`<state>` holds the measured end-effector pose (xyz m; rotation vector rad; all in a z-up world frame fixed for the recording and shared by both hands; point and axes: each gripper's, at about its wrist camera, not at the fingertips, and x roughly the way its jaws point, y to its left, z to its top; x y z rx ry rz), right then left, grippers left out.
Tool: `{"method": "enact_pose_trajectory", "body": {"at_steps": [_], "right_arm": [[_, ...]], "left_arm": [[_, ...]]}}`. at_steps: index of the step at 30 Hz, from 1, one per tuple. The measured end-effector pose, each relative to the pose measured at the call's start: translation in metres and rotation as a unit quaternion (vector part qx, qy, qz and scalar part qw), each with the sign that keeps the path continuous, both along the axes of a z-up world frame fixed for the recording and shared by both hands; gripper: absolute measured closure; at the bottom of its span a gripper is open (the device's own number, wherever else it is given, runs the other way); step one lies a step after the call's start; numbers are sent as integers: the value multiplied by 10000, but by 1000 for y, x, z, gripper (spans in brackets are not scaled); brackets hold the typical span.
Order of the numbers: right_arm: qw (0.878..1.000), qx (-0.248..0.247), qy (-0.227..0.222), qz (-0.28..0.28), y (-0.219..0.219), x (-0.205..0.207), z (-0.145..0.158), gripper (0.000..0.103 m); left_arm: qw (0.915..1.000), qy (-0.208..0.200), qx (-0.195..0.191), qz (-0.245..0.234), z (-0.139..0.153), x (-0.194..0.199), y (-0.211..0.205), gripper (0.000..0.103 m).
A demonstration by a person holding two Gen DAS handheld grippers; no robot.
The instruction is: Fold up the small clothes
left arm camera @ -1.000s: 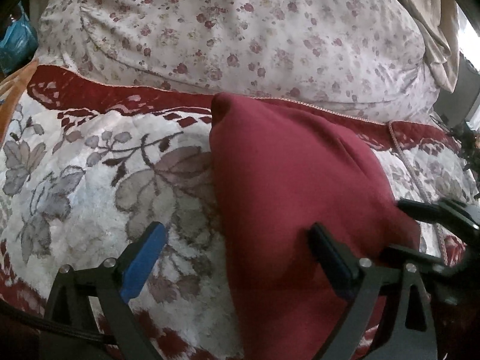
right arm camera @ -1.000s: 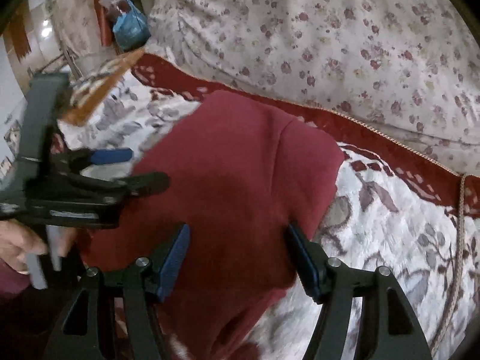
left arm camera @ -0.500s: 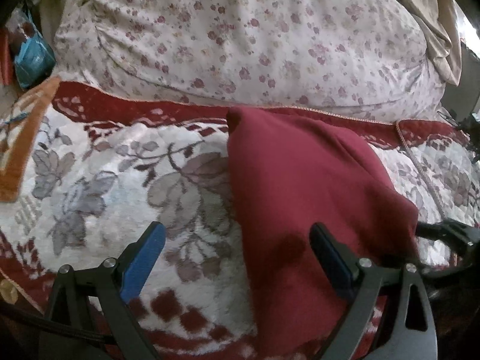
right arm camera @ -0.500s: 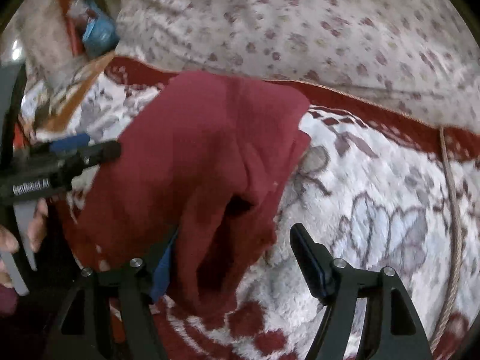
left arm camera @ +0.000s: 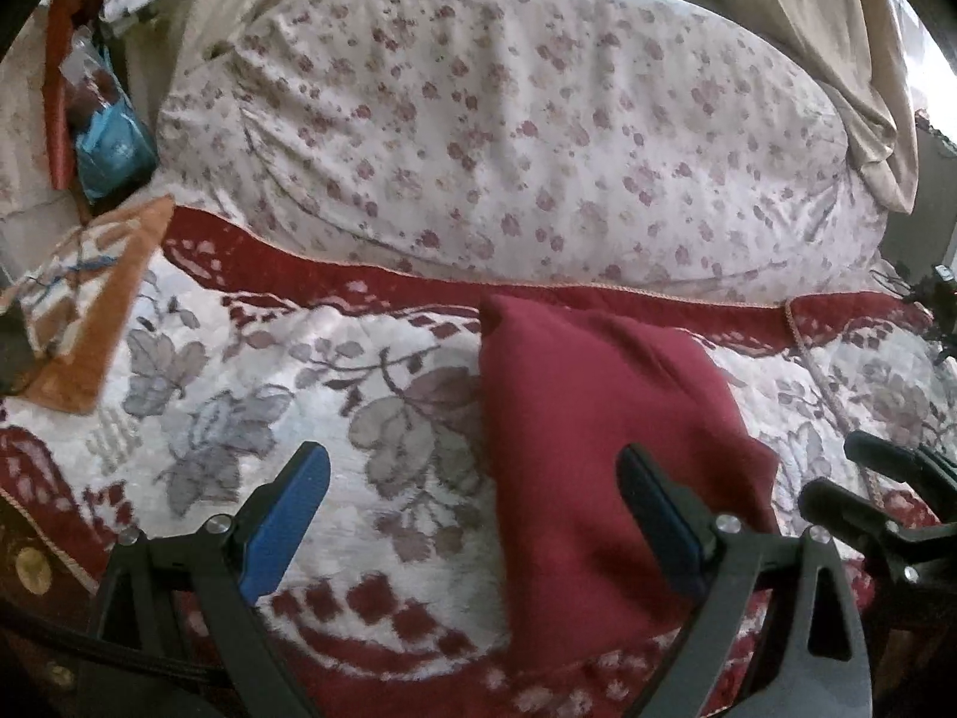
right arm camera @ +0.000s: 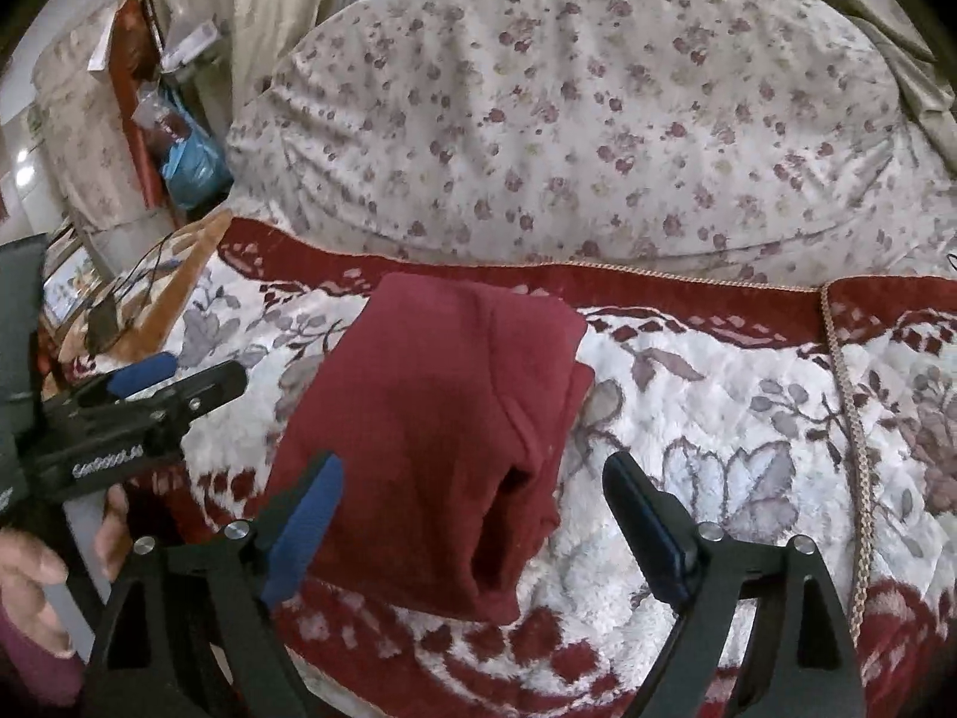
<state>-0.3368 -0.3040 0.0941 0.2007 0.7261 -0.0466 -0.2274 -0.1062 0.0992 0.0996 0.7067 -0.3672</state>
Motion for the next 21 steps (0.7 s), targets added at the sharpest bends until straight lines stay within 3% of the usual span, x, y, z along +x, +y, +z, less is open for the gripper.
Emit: {"method": "enact_pose_trajectory", "body": {"at_steps": [9, 15, 21], "right_arm": [[9993, -191, -110, -297, 15, 7, 13, 9], [9981, -383, -121, -470, 18, 10, 17, 8], [9981, -416, -64, -448, 21, 15, 15, 8]], "left_arm": [[9994, -206, -147, 224, 12, -12, 11, 7], [9980, -465, 79, 412, 18, -17, 9, 7], [9983, -408, 91, 404, 18, -16, 8, 7]]}}
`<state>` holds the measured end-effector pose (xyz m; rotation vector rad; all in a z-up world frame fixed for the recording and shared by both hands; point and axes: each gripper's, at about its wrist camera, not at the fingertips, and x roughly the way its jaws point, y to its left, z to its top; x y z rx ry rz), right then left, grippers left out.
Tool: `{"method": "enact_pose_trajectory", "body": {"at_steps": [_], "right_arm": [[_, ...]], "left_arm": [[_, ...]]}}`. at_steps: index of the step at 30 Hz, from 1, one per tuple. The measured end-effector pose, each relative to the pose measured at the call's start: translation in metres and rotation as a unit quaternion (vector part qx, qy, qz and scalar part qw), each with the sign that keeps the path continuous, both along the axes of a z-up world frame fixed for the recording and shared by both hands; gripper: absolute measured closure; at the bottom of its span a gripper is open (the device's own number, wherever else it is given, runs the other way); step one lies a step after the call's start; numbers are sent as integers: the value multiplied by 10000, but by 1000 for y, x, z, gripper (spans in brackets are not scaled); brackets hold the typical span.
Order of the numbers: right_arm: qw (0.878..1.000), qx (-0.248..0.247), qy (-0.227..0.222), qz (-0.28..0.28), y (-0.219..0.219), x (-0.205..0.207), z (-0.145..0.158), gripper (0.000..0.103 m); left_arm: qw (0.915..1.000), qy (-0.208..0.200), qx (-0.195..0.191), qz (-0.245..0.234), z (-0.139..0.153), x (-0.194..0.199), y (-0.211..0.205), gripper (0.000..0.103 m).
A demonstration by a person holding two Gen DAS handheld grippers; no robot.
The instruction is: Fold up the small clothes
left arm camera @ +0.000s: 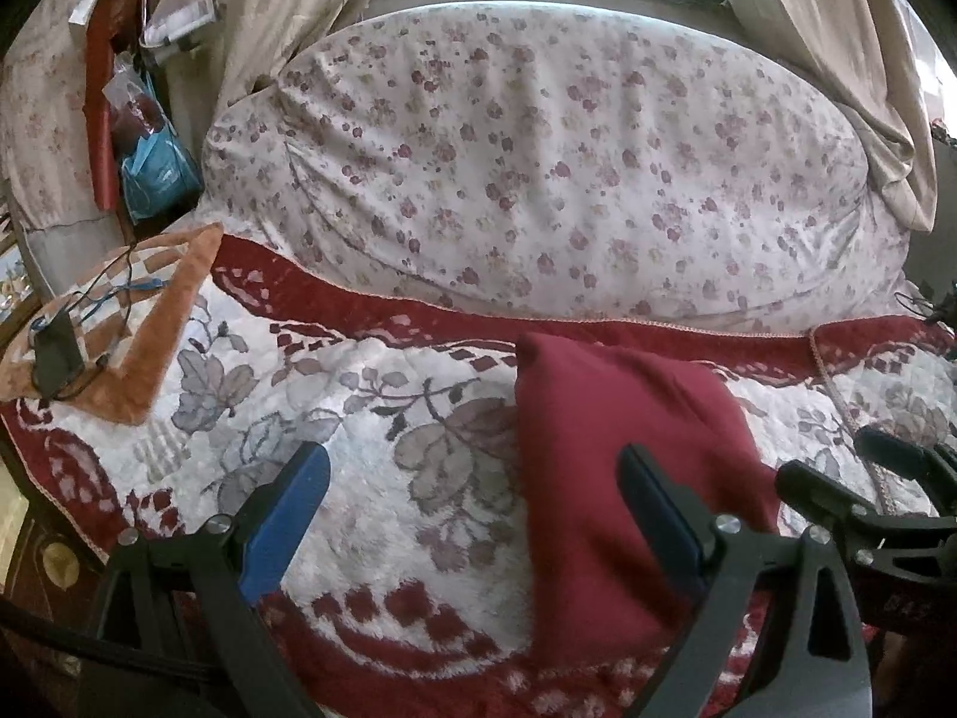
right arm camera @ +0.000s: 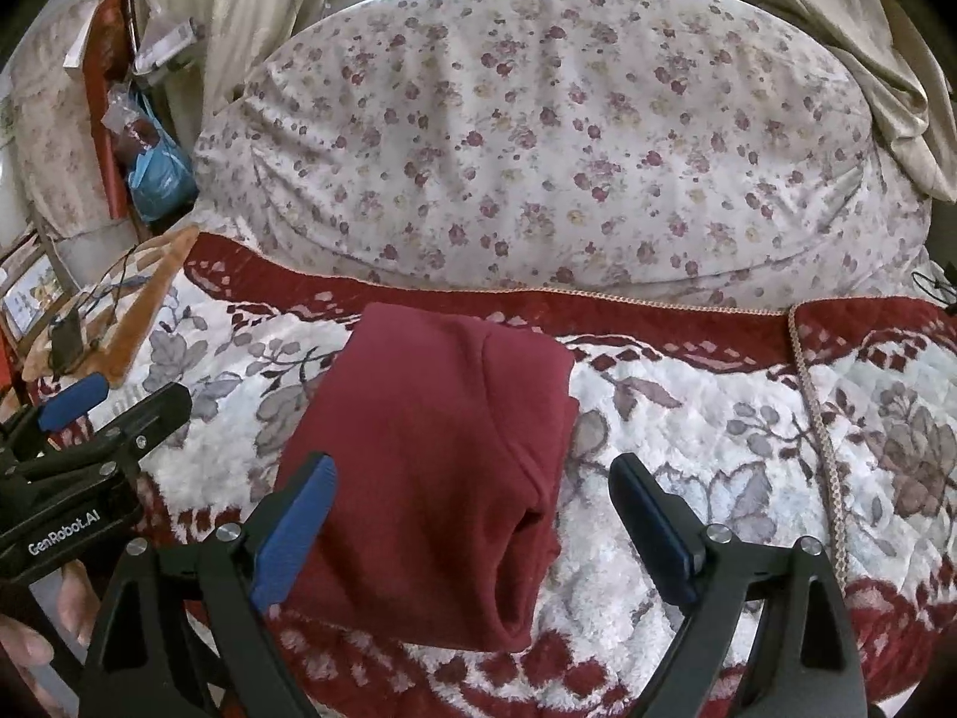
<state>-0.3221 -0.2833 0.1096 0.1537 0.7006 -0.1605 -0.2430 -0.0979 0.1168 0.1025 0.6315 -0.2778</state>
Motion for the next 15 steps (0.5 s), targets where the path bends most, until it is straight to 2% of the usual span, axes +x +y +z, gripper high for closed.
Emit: {"method": "enact_pose_trajectory", "body": {"at_steps": [15], "right_arm": [[9999, -9, 59, -98, 1, 9, -1, 8]], "left_arm": [[10000, 47, 68, -40, -3, 4, -5, 7]]}}
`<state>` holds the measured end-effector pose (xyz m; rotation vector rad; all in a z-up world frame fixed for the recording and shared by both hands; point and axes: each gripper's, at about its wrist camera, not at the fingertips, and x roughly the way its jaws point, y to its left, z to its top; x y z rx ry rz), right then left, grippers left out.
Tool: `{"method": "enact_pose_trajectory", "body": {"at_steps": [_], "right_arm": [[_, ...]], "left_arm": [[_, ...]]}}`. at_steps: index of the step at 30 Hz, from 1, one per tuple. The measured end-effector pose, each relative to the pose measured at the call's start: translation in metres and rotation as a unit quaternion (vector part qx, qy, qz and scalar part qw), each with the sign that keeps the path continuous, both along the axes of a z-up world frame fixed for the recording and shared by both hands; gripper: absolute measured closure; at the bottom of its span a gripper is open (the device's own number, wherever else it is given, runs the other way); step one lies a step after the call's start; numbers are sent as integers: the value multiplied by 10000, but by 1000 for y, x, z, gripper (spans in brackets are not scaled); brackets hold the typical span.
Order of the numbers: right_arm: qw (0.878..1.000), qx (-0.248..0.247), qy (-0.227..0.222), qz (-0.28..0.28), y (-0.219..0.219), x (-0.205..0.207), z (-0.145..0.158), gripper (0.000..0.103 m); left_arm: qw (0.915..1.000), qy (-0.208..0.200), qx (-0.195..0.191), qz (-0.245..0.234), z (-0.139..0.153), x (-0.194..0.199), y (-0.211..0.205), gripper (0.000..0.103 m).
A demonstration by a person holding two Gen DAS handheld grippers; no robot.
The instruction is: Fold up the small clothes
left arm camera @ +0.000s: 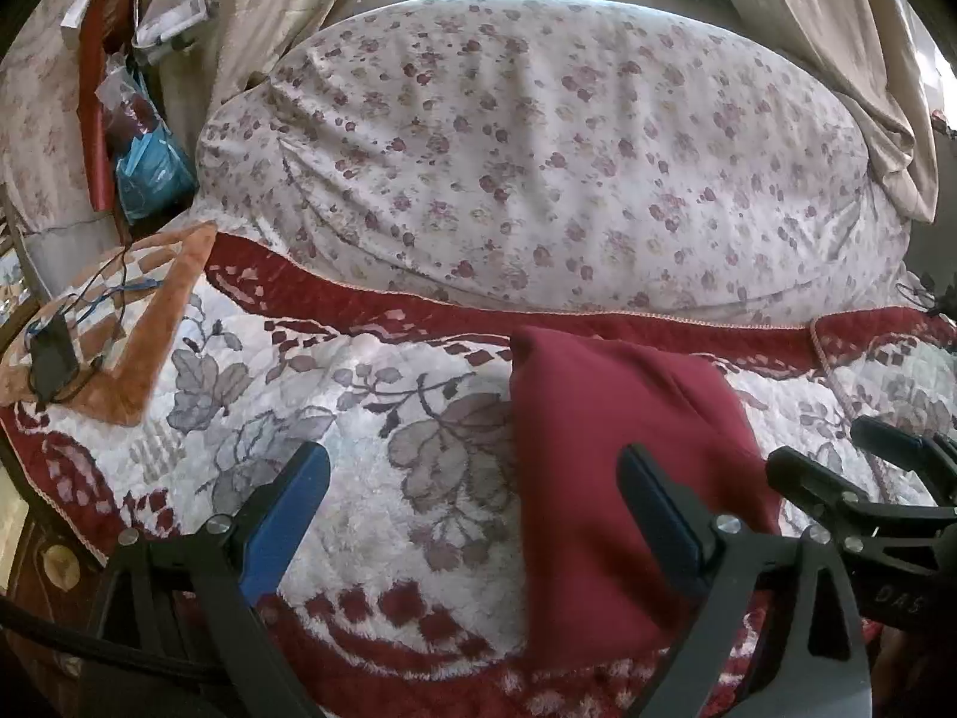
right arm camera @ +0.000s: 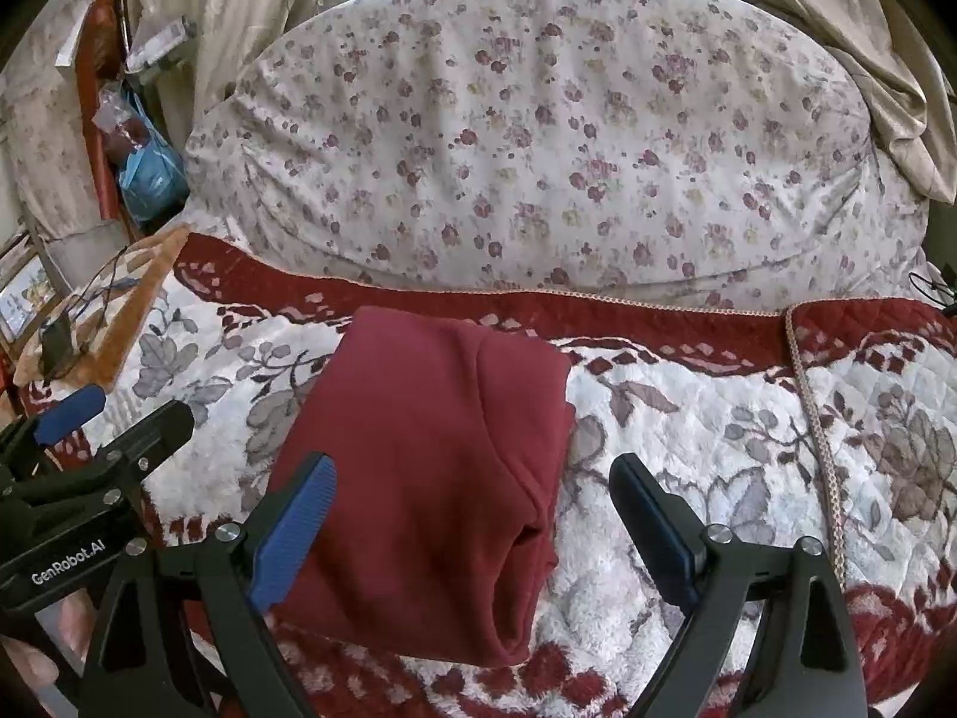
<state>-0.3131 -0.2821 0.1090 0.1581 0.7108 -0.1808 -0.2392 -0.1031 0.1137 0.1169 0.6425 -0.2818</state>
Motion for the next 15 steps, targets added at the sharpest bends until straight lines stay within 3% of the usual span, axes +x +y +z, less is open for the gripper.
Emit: {"method": "enact_pose_trajectory", "body": {"at_steps": [15], "right_arm": [[9999, 20, 107, -15, -3, 4, -8, 7]], "left_arm": [[10000, 79, -6, -42, -8, 3, -5, 7]]}}
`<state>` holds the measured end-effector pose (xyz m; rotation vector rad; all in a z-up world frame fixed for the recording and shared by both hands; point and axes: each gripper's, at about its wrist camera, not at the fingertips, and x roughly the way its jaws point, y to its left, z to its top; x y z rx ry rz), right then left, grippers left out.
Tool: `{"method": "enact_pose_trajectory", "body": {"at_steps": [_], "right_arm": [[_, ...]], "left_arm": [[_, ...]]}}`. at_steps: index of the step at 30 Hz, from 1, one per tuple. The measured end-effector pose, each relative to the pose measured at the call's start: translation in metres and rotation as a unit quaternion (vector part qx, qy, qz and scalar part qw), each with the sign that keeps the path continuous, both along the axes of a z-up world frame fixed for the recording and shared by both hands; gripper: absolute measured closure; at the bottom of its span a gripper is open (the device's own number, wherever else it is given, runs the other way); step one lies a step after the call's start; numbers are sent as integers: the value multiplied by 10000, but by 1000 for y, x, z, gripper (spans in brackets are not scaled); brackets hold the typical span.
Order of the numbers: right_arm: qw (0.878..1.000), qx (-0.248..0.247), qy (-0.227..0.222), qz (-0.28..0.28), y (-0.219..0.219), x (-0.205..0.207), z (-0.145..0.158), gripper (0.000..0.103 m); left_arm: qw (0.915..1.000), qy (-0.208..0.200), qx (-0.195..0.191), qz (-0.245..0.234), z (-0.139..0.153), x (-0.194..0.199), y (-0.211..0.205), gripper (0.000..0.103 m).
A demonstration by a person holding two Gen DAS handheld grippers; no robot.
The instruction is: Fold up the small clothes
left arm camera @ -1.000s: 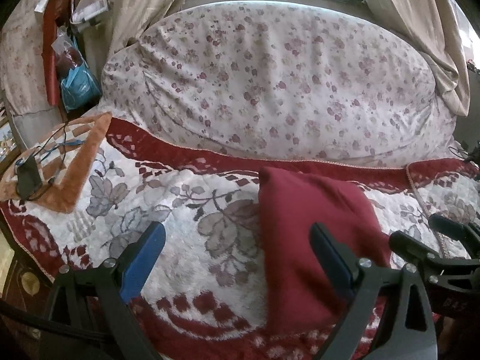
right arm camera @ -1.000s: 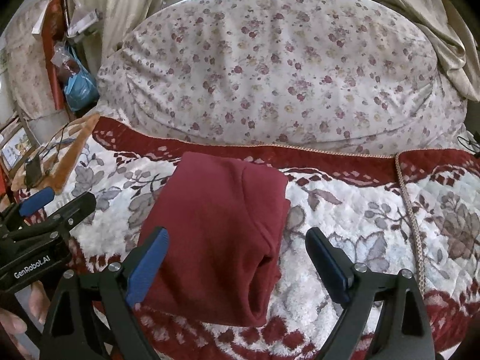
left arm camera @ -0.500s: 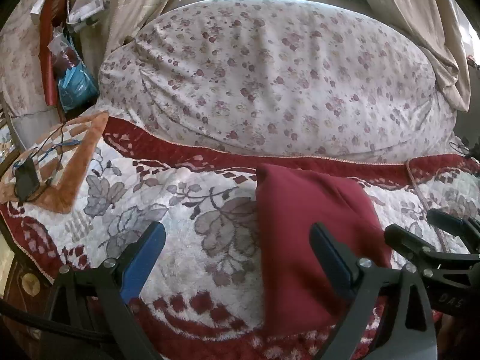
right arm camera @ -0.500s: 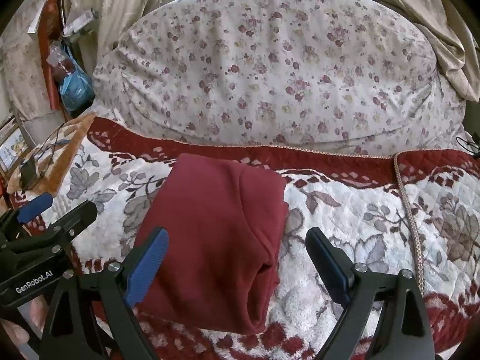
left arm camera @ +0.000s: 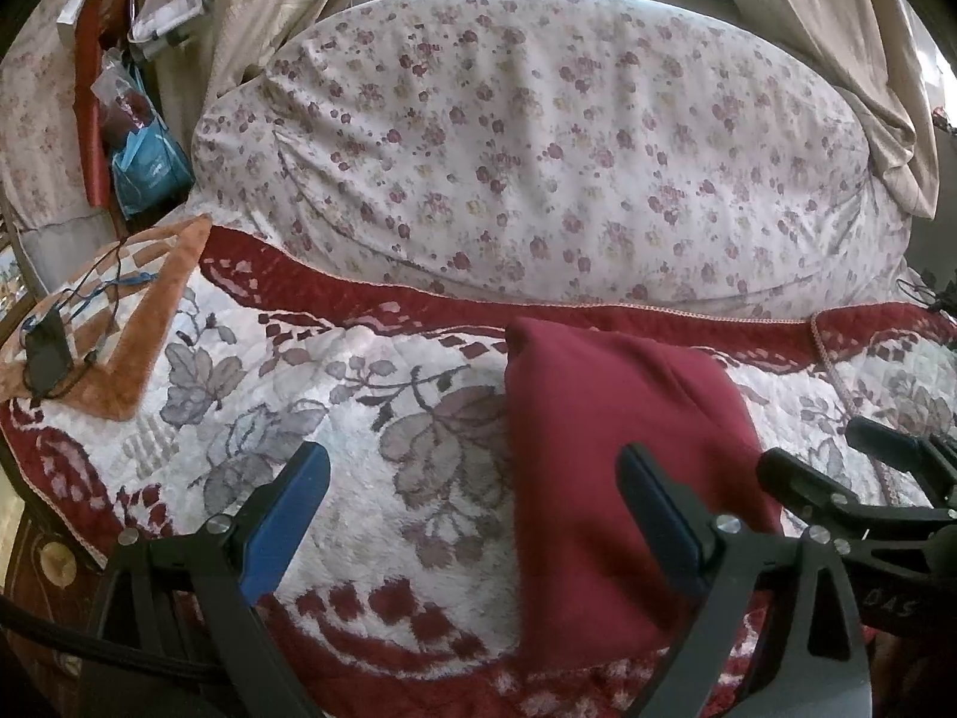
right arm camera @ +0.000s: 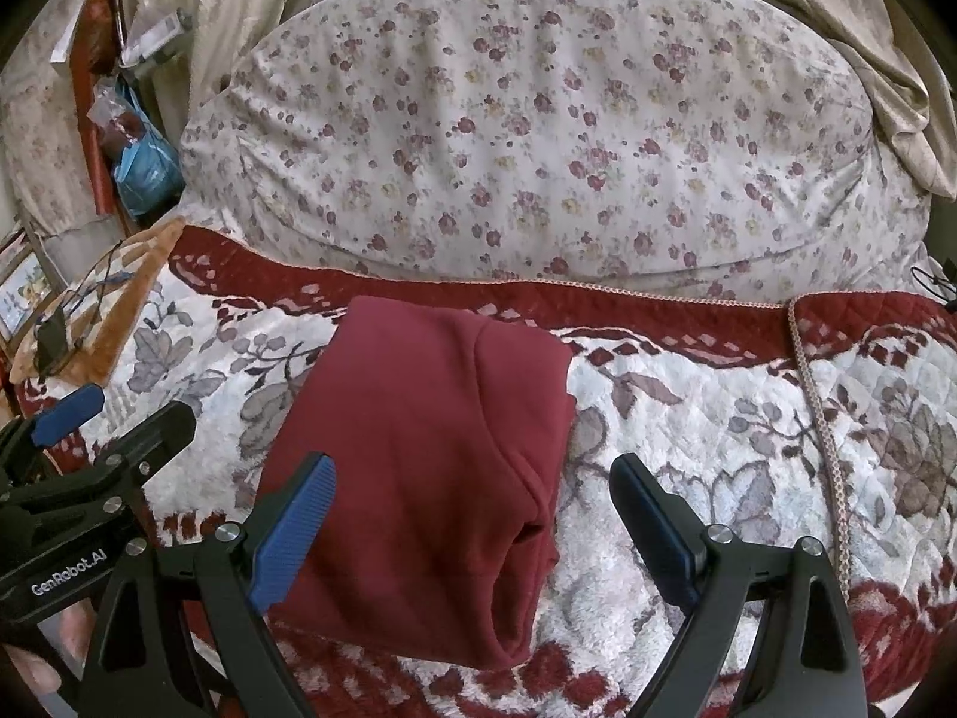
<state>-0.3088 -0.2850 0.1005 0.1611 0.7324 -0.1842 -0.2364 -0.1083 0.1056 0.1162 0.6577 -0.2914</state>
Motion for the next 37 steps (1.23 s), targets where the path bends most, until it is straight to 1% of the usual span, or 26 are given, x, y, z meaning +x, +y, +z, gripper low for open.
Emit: {"method": "enact_pose_trajectory", "body": {"at_steps": [22, 26, 34, 37], "right_arm": [[10000, 42, 55, -17, 0, 4, -3, 7], [10000, 24, 88, -2, 0, 7, -8, 7], [9998, 34, 216, -5, -5, 18, -15, 7], [9996, 36, 267, -44, -10, 22, -20, 7]], "left_arm": [[10000, 67, 28, -38, -4, 5, 1, 7], [9999, 92, 35, -32, -5, 5, 1, 7], [9994, 286, 38, -194, -19, 23, -2, 7], [9992, 350, 52, -179, -23, 32, -3, 7]]}}
